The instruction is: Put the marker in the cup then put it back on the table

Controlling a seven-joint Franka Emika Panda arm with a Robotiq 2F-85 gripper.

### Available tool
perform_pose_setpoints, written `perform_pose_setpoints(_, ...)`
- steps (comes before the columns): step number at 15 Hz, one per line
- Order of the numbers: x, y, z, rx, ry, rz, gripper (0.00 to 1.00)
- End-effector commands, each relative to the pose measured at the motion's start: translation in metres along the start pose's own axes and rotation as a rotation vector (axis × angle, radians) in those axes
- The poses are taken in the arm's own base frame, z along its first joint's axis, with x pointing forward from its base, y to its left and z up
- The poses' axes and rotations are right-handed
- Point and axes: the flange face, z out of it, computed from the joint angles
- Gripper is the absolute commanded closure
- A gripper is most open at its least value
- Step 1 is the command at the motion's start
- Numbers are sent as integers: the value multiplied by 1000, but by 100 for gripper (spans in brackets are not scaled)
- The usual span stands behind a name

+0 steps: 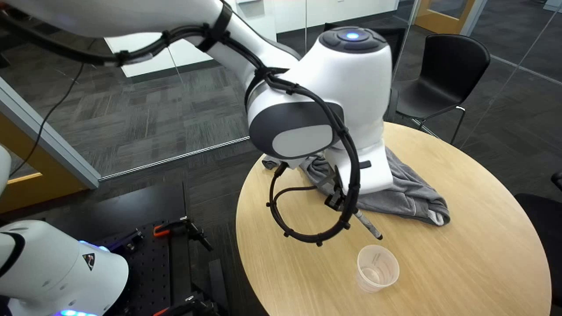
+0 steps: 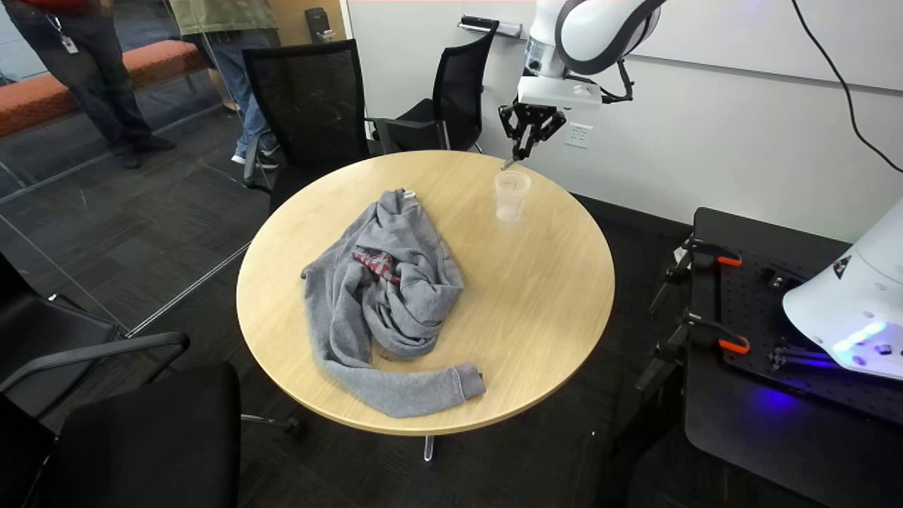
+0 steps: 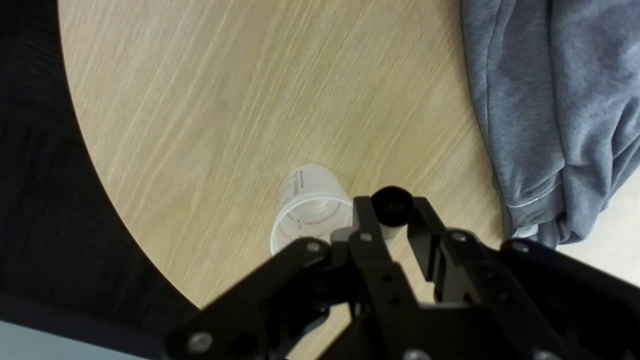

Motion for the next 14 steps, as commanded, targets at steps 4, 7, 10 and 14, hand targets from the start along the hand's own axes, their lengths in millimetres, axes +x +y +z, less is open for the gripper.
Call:
perform_pose_setpoints(4,-53,-9,21,-12,88,-131,94)
perform_pose_setpoints(7,-63,-12,35,-40,94,-161,94)
perform_pose_setpoints(10,-66,-12,54,-82,86,-188,94)
perform_pose_setpoints(14,-69,-6,62,-104,54,-197,78)
